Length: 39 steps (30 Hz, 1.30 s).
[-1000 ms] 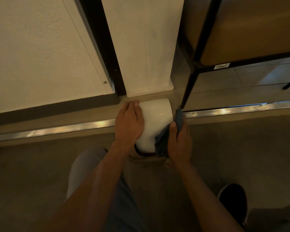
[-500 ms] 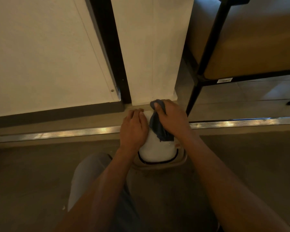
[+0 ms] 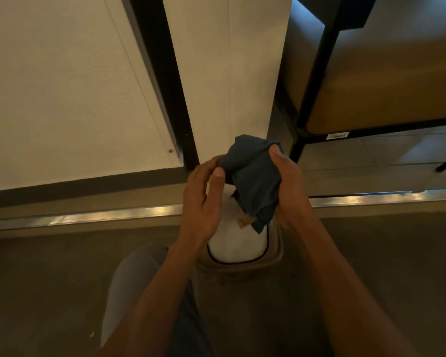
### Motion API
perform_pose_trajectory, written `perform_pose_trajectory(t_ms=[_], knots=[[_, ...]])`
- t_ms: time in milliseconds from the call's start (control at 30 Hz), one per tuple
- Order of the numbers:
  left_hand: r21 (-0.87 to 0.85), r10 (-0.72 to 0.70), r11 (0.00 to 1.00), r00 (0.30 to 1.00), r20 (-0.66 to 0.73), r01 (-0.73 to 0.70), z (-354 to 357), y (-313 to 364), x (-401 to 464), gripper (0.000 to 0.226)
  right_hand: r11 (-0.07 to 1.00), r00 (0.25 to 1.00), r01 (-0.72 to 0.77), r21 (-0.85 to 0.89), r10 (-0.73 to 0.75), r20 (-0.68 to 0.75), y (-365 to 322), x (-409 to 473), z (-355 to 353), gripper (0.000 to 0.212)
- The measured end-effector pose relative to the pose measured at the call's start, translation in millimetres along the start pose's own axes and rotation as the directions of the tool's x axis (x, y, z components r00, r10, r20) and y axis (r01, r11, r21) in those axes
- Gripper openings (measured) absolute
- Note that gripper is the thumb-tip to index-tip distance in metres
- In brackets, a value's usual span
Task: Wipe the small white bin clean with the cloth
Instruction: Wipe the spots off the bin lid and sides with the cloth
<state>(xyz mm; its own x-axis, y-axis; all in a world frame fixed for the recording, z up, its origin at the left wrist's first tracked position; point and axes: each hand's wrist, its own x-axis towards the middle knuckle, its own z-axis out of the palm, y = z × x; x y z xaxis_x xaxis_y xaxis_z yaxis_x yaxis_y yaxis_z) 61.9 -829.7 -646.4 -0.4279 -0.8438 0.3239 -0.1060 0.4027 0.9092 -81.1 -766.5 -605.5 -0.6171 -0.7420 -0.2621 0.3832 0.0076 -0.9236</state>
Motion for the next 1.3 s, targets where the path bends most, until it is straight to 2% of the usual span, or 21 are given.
perform_pose_trajectory(t_ms=[67,200,233,333,400,467,567,600,633,733,767,933,1033,1133,1300], knots=[[-0.014,0.018,1.000,1.000,0.010,-0.018,1.7,8.3,-5.5,0.031,0.995,0.999,-0.028,0.095,0.026,0.025,1.4,-4.1,-2.3,0.031],[0.036,-0.054,0.998,0.998,0.014,0.053,4.3,12.0,-3.8,0.041,0.969,0.998,-0.068,0.238,0.064,0.025,3.2,-12.4,-6.5,0.063],[0.074,-0.035,0.997,0.999,0.024,0.033,3.6,11.7,-2.5,0.039,0.968,0.997,-0.074,0.238,0.067,0.037,3.5,-11.6,-6.2,0.059],[0.168,0.065,0.983,0.997,0.029,-0.069,-1.7,13.3,0.4,0.013,0.973,0.992,-0.088,0.213,0.066,0.110,5.9,-9.6,-9.2,0.019],[0.153,0.079,0.985,0.997,0.019,-0.081,-7.6,19.3,3.4,0.005,0.981,0.988,-0.072,0.180,0.046,0.149,6.6,-9.1,-10.7,0.011],[0.111,0.092,0.989,0.995,0.040,-0.096,-14.8,26.1,7.4,0.014,0.992,0.985,-0.049,0.119,0.029,0.168,4.3,-9.2,-6.7,0.012],[0.012,0.057,0.998,0.996,0.071,-0.058,-25.2,37.1,13.2,0.019,1.000,0.981,0.002,-0.019,0.001,0.196,3.0,-8.7,3.4,0.055],[-0.009,0.040,0.999,0.997,0.063,-0.040,-27.7,40.8,14.6,0.018,0.999,0.973,0.007,-0.037,0.002,0.231,3.5,-8.1,6.8,0.063],[-0.013,0.032,0.999,0.998,0.045,-0.032,-29.7,43.0,16.6,0.016,0.999,0.964,0.010,-0.050,0.003,0.265,4.6,-7.2,10.3,0.061],[-0.008,0.008,1.000,1.000,-0.016,-0.008,-34.9,46.4,23.5,0.014,0.999,0.957,0.021,-0.041,-0.009,0.291,2.3,-5.6,20.3,0.016],[-0.012,-0.009,1.000,0.999,-0.032,0.008,-36.8,46.8,25.7,0.014,0.999,0.954,0.035,-0.041,-0.021,0.300,1.2,-4.9,22.8,0.011],[-0.009,-0.074,0.997,0.992,-0.103,0.074,-46.6,45.1,33.3,0.018,0.984,0.921,0.132,-0.123,-0.076,0.382,-2.2,2.6,29.0,0.010],[0.006,-0.063,0.998,0.986,-0.153,0.064,-50.5,46.1,35.5,0.017,0.959,0.899,0.224,-0.175,-0.134,0.417,-0.9,6.3,28.2,0.026],[0.070,-0.037,0.996,0.978,-0.204,0.053,-57.0,45.3,37.1,0.012,0.911,0.862,0.332,-0.245,-0.188,0.470,-0.2,6.8,25.2,0.031],[0.194,0.011,0.980,0.963,-0.269,0.042,-72.8,41.8,45.7,0.025,0.809,0.877,0.429,-0.401,-0.267,0.399,12.9,17.9,12.6,0.028]])
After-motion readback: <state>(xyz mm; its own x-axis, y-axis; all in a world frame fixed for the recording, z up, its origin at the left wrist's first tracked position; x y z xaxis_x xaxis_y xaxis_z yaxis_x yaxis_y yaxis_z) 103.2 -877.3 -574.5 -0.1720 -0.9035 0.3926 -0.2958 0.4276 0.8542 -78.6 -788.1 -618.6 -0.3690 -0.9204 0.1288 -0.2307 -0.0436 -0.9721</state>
